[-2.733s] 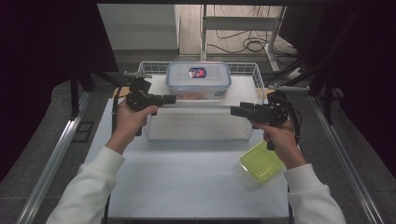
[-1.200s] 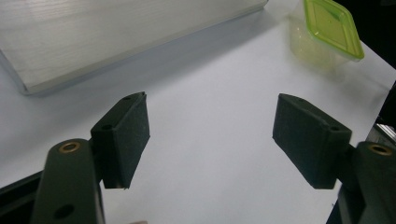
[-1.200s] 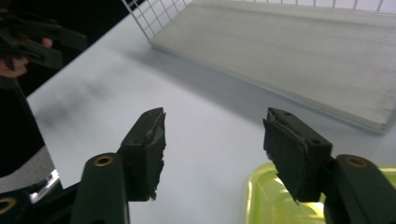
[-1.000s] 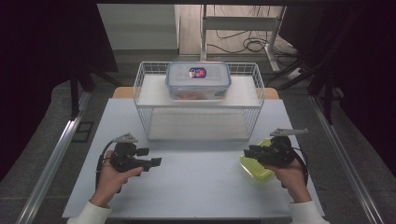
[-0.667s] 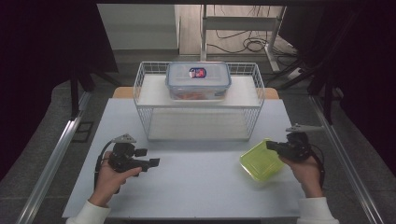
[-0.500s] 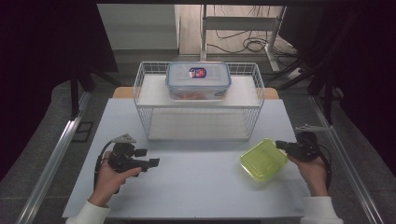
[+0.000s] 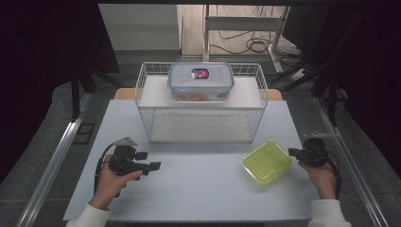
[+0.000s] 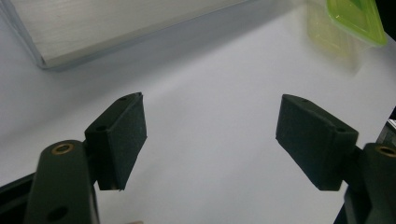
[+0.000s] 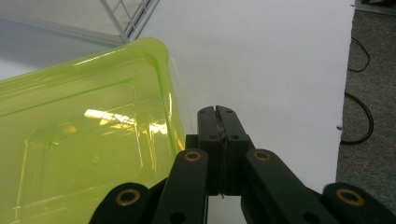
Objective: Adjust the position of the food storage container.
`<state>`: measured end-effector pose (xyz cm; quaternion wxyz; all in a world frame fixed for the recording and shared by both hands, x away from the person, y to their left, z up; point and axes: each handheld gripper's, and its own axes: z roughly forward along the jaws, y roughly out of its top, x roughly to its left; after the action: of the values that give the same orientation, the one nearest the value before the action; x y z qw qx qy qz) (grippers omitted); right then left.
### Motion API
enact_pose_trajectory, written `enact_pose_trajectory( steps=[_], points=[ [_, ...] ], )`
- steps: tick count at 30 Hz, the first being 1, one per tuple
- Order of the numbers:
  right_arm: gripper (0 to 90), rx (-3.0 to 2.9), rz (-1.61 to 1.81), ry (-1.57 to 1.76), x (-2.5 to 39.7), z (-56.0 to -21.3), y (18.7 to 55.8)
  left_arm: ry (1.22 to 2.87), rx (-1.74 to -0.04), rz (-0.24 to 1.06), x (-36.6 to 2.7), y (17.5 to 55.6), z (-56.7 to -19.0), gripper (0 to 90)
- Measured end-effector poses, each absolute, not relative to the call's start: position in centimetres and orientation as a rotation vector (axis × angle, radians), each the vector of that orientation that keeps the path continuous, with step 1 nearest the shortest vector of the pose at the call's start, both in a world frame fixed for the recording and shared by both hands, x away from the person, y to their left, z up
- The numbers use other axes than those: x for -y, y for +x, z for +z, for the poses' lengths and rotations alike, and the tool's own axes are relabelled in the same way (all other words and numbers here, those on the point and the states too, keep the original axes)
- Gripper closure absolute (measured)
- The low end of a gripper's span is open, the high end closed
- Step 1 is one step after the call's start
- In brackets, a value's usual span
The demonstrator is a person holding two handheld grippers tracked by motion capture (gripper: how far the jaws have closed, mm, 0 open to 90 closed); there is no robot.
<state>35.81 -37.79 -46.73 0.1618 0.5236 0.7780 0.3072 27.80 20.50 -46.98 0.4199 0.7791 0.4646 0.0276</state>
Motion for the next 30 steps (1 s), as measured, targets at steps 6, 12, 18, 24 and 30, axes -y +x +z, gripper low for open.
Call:
enact_pose_trajectory(
  steps=[6, 12, 18, 24, 30],
  points=[
    [89.2, -2.257, 0.864, 1.475, 37.0, -46.5, 35.3, 1.938, -1.179, 0.069, -20.8, 27.8, -47.0, 24.6],
    [89.3, -2.302, 0.828, 1.488, 35.0, -47.1, 34.2, 1.943, -1.186, 0.066, -20.9, 27.9, -47.1, 24.7],
    [89.2, -2.328, 0.835, 1.494, 33.5, -47.3, 33.0, 1.938, -1.188, 0.066, -20.9, 27.8, -47.0, 24.6],
    [89.2, -2.345, 0.841, 1.486, 32.3, -47.5, 32.4, 1.934, -1.187, 0.069, -21.1, 27.7, -46.9, 24.7],
    [89.2, -2.382, 0.865, 1.472, 30.5, -47.5, 31.4, 1.932, -1.189, 0.069, -21.2, 27.7, -47.0, 24.7]
  ],
)
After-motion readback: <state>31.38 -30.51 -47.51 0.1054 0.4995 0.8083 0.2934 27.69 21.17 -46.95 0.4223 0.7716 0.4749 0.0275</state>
